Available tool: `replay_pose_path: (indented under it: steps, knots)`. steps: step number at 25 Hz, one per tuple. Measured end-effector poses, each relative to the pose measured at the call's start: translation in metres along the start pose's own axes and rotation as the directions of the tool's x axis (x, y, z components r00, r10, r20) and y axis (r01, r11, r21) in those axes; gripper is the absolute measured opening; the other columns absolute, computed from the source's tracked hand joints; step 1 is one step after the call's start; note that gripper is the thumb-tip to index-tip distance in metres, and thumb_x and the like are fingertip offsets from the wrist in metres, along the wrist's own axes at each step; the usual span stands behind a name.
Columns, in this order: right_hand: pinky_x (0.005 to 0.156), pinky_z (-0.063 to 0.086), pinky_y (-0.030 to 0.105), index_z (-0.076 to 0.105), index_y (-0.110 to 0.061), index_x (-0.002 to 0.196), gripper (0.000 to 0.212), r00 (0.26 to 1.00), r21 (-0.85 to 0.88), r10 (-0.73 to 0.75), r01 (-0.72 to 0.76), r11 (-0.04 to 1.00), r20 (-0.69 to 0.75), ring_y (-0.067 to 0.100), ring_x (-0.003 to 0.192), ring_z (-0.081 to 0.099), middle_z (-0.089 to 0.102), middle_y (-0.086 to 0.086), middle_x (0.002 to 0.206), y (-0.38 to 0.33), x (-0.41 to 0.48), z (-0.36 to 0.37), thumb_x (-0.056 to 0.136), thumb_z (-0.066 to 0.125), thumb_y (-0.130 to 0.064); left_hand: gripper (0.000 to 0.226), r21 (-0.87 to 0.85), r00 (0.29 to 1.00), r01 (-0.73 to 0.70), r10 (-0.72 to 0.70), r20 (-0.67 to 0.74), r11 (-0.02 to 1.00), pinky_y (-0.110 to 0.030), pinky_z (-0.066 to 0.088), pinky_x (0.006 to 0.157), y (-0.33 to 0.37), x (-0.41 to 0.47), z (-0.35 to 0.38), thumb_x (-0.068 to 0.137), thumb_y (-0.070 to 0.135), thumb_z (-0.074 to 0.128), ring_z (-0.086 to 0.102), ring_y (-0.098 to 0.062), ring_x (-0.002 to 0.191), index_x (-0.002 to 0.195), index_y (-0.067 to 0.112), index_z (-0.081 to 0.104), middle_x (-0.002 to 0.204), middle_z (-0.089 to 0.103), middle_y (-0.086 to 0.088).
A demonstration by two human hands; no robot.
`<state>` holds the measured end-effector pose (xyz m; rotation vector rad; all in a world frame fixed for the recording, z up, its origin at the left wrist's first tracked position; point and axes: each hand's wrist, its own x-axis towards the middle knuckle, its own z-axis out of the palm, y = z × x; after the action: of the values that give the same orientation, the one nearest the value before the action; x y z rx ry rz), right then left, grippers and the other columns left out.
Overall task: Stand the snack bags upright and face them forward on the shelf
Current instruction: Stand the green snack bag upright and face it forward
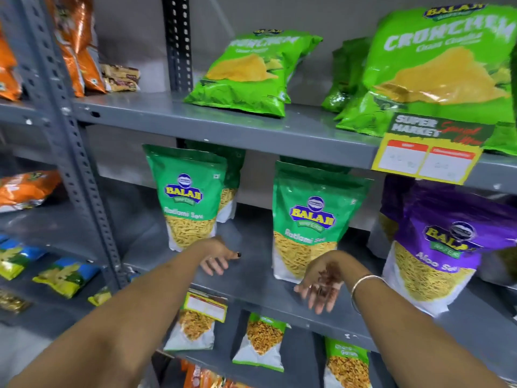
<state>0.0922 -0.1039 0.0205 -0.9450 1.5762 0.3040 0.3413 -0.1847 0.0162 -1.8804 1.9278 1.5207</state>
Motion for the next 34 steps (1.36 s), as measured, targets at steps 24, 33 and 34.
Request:
replay_pose_path:
  steps: [24,33,34]
  knots:
    - [0.06,0.051,0.003,0.041,0.002,0.132,0.066,0.557,0.268,-0.368,0.754,0.6,-0.744,0.022,0.103,0.061,0.057,0.014,0.13,-0.222,0.063,0.136,0.073,0.07,0.009,0.068,-0.133,0.889,-0.438,0.406,-0.211,0.889,-0.025,0.042,0.096,-0.141,0.049,-0.131,0.071,0.014,0.078,0.055,-0.023,0.122,0.131,0.008,0.047,0.133,0.058,-0.006]
    - [0.038,0.039,0.0,0.039,0.001,0.133,0.064,0.582,0.248,-0.333,0.699,0.671,-0.741,0.002,0.074,0.052,0.052,0.02,0.136,-0.221,0.042,0.166,0.077,0.068,0.006,0.069,-0.064,0.894,-0.427,0.411,-0.182,0.902,-0.035,0.041,0.107,-0.159,0.023,-0.131,0.07,0.017,0.079,0.053,-0.026,0.125,0.131,0.008,0.047,0.137,0.057,-0.011]
    - [0.039,0.04,0.0,0.039,0.0,0.133,0.064,0.585,0.25,-0.333,0.698,0.672,-0.74,0.008,0.08,0.055,0.052,0.019,0.137,-0.221,0.043,0.166,0.076,0.068,0.006,0.069,-0.069,0.893,-0.43,0.413,-0.178,0.9,-0.037,0.041,0.107,-0.16,0.023,-0.131,0.07,0.017,0.079,0.053,-0.026,0.125,0.131,0.008,0.047,0.136,0.057,-0.012]
